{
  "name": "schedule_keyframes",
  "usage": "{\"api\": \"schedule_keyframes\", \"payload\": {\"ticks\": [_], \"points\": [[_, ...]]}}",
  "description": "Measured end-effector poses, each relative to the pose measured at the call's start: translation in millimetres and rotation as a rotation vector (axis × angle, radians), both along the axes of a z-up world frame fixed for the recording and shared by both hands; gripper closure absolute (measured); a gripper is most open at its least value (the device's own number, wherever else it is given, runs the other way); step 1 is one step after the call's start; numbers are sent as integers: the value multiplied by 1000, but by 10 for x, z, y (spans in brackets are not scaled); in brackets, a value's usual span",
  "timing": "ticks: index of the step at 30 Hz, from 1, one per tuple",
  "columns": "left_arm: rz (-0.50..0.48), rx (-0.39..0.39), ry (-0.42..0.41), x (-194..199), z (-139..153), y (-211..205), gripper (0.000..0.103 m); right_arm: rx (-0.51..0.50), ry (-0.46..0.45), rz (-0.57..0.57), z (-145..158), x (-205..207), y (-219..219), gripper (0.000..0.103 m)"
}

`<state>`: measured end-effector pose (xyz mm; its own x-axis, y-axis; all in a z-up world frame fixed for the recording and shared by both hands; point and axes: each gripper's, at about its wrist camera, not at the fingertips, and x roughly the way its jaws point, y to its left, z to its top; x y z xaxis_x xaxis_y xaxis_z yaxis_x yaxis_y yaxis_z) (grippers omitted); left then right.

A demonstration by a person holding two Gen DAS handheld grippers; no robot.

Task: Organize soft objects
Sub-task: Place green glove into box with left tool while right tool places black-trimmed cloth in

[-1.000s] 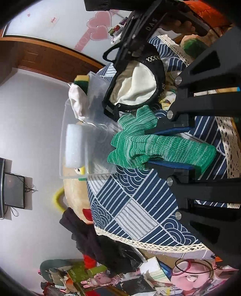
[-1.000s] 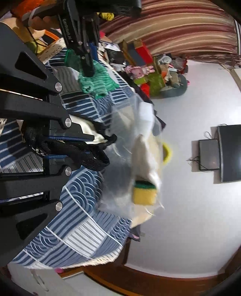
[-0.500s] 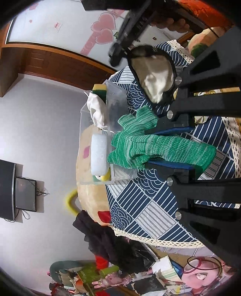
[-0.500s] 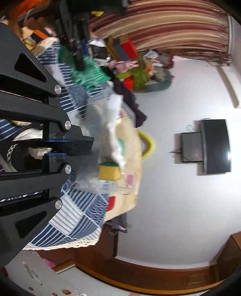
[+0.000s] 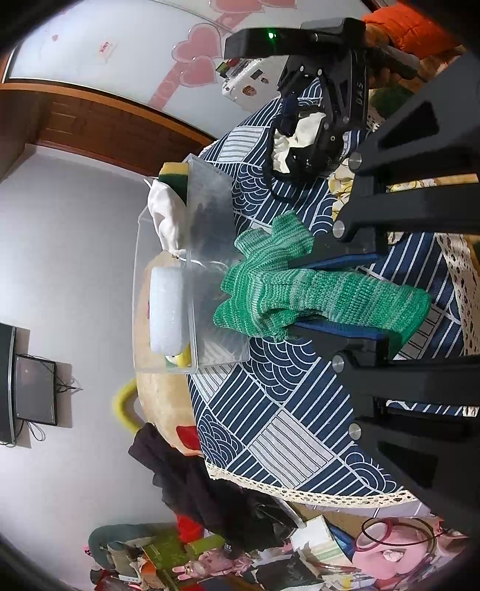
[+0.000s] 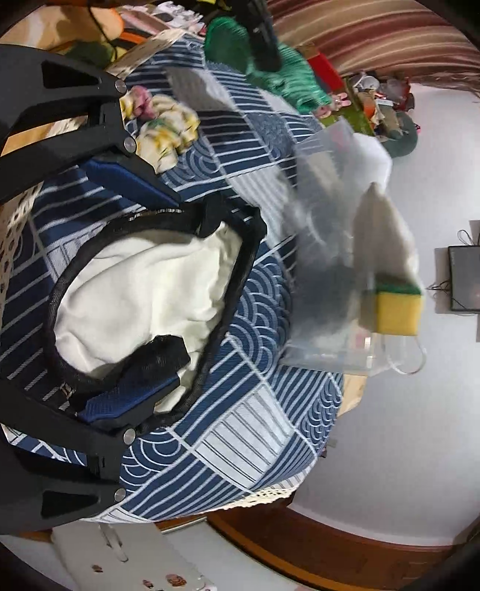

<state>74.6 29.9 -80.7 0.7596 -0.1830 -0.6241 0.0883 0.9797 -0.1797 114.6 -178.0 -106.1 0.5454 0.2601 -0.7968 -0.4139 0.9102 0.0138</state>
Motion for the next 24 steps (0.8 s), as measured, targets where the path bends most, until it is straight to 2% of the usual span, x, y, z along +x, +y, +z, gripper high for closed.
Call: {"api": "schedule_keyframes", "payload": {"ticks": [2,3,7,9,15,24], "points": [[-4,2,2,3,-8,-12,78,-10,8,0,-62,25,-13,18],[-6,1,3,4,-10,-14,78,-13,13,0,-82,37,-15,23],[-9,1,6,7,-26,-33,78,8,-5,23,-38,-14,-11,67],[-11,-2,7,8,-28,-39,78,-5,-24,30,-2,-42,6,78],[-10,-7,-17,-17,42,-25,78,17,-81,67,131,-108,51,82],[36,-9,-114,70,357,63,78,110,-247,56,679,-41,207,82]]}}
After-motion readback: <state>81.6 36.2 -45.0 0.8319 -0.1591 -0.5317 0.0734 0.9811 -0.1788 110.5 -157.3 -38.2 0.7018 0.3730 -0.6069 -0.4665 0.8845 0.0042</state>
